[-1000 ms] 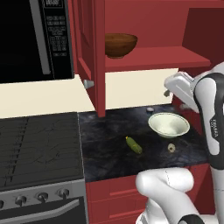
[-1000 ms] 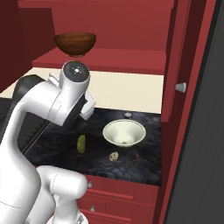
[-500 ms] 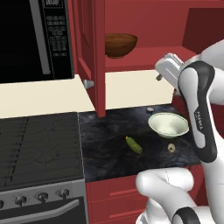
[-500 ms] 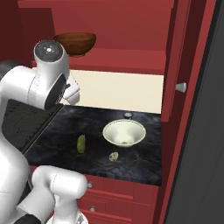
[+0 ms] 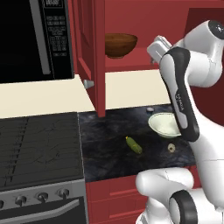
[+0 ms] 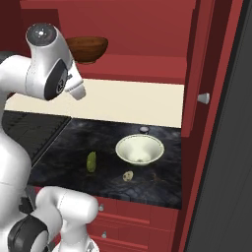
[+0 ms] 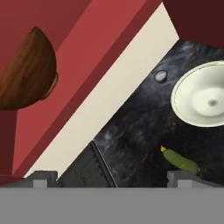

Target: Pick both bowls and place them on the counter. Then place the egg in one bowl and place the cucumber in the other bowl.

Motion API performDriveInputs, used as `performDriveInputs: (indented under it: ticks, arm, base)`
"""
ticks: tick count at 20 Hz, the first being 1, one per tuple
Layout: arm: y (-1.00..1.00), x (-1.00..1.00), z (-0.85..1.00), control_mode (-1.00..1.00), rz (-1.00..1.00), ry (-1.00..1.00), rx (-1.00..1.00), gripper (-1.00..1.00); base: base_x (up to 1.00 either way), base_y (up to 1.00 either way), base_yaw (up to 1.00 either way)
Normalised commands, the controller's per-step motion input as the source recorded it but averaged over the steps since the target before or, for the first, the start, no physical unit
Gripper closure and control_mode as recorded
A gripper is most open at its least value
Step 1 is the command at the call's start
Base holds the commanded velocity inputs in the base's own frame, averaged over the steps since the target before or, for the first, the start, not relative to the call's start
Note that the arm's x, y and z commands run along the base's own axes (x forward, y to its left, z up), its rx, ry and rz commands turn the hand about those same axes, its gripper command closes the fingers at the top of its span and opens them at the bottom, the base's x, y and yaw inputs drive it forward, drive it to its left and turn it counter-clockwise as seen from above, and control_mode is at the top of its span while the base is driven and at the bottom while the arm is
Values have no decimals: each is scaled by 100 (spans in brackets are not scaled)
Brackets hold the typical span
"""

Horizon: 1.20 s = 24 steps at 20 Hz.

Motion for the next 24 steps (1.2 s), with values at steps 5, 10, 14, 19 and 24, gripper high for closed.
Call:
performDriveInputs:
  ticks: [5,10,14,19,24]
  arm:
    - [0,50,27,-100,-2,0,3,-100]
    - [-1,44,14,-100,0,-3,9,-100]
    - [0,48,14,-100,0,-1,7,-100]
    - [1,52,14,-100,0,0,4,-100]
    - [7,53,9,-100,0,0,1,-100]
  base:
    - [0,0,0]
    - [0,0,0]
    - [0,0,0]
    - [0,0,0]
    - [0,0,0]
